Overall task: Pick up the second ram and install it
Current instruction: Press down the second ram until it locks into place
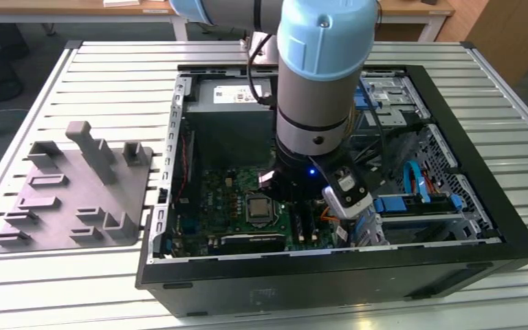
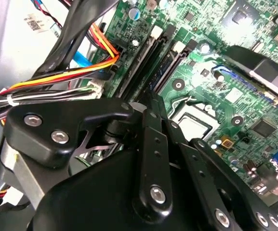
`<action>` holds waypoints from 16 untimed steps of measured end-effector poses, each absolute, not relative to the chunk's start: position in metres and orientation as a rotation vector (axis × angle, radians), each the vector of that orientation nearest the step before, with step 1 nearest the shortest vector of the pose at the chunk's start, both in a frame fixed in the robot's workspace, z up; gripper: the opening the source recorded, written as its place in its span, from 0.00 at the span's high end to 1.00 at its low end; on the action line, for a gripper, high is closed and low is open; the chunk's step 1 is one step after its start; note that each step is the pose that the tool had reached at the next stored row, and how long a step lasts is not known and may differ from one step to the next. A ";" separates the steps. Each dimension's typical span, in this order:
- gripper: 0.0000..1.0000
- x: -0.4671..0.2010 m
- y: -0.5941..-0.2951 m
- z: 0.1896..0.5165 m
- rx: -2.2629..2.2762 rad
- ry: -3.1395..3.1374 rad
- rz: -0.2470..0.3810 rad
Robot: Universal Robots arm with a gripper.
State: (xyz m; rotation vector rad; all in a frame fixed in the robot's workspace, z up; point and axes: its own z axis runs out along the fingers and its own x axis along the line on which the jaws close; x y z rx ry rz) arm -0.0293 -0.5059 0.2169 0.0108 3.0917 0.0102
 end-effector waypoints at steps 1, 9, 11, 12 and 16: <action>0.90 -0.029 -0.506 0.217 0.011 3.092 0.009; 0.90 -0.029 -0.504 0.223 0.010 3.091 0.009; 0.90 -0.029 -0.496 0.223 0.010 3.091 0.008; 0.90 -0.029 -0.492 0.223 0.010 3.091 0.008; 0.90 -0.029 -0.474 0.223 0.010 3.092 0.000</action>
